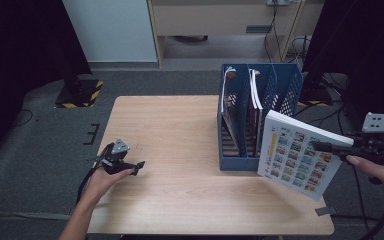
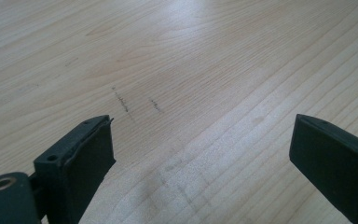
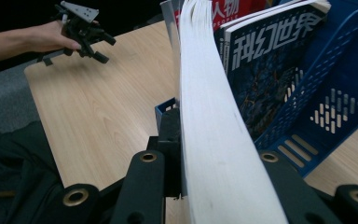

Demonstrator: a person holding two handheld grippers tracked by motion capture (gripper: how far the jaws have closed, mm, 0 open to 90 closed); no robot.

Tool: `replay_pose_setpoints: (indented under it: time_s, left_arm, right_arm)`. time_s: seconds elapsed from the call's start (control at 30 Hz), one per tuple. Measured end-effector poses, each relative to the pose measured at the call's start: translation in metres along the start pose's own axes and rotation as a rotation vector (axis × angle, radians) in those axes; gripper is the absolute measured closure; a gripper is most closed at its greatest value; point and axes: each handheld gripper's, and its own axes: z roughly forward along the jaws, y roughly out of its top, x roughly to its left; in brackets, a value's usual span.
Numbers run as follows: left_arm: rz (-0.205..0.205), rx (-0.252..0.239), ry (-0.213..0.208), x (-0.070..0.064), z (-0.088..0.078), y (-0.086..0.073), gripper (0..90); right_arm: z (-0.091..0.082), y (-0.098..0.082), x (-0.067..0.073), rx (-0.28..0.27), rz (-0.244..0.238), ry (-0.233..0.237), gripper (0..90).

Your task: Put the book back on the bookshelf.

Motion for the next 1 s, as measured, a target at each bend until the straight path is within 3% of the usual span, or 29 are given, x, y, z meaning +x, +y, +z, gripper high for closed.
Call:
replay_pose_setpoints:
  time_s: [0.23, 0.63, 1.0]
  left_arm:
    - [0.004, 0.001, -0.001, 0.001, 0.0, 0.0, 5.9]
    - [0.004, -0.011, 0.003, 0.003, -0.003, 0.001, 5.9]
    - [0.006, -0.012, 0.005, 0.003, -0.004, 0.001, 5.9]
  right_arm:
    - [-0.013, 0.014, 0.0, -0.018, 0.014, -0.028, 74.2]
    - [-0.018, 0.031, 0.0, -0.036, 0.034, -0.043, 74.1]
    - [-0.027, 0.05, -0.003, -0.053, 0.019, -0.074, 74.2]
